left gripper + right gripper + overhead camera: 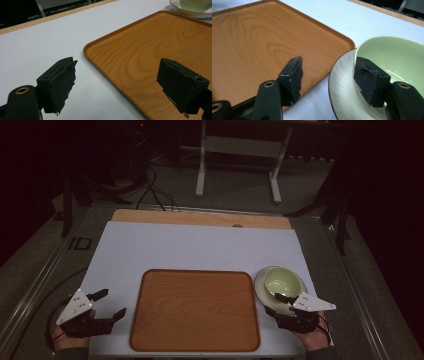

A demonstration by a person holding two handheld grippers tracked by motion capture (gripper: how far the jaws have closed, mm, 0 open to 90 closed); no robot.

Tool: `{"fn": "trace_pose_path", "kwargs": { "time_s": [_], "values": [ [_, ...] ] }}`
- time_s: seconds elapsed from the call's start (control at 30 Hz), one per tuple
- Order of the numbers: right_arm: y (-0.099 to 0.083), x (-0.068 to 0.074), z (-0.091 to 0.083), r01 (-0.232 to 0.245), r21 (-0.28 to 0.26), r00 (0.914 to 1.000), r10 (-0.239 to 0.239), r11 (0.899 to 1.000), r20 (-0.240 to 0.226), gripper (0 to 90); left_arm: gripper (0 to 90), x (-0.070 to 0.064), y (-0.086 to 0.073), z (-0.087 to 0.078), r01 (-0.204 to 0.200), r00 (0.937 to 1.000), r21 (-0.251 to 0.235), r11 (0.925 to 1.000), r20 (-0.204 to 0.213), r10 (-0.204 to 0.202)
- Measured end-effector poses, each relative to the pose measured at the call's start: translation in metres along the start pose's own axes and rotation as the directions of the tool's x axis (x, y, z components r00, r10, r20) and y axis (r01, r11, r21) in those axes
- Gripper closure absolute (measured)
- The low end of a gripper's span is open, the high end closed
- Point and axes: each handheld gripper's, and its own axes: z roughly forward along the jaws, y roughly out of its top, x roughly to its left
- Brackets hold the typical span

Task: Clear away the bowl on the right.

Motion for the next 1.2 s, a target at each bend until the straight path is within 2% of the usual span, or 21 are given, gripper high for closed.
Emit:
{"fn": "trace_pose_path", "kwargs": {
  "time_s": [0.43,0.83,1.0,1.2],
  "values": [
    [0.006,-0.008,-0.007,-0.001,-0.026,0.9993,0.002,1.000,0.037,38.4,15.0,0.002,0.000,0.001,0.004,1.0000,-0.001,1.0000,-0.003,-0.004],
    [0.008,-0.025,-0.013,-0.039,-0.047,0.9937,0.043,0.998,0.103,31.6,15.0,0.002,0.000,0.004,-0.006,1.0000,0.001,1.0000,0.002,0.006],
    [0.007,-0.031,-0.015,-0.055,-0.038,0.9911,0.059,0.998,0.119,29.7,15.1,0.002,0.001,0.005,-0.007,1.0000,-0.001,1.0000,0.004,0.007],
    [0.009,-0.039,-0.015,-0.051,-0.030,0.9883,0.055,0.998,0.142,28.7,15.1,0.001,0.001,0.005,-0.013,0.9999,-0.001,0.9999,0.003,0.013]
  ]
}}
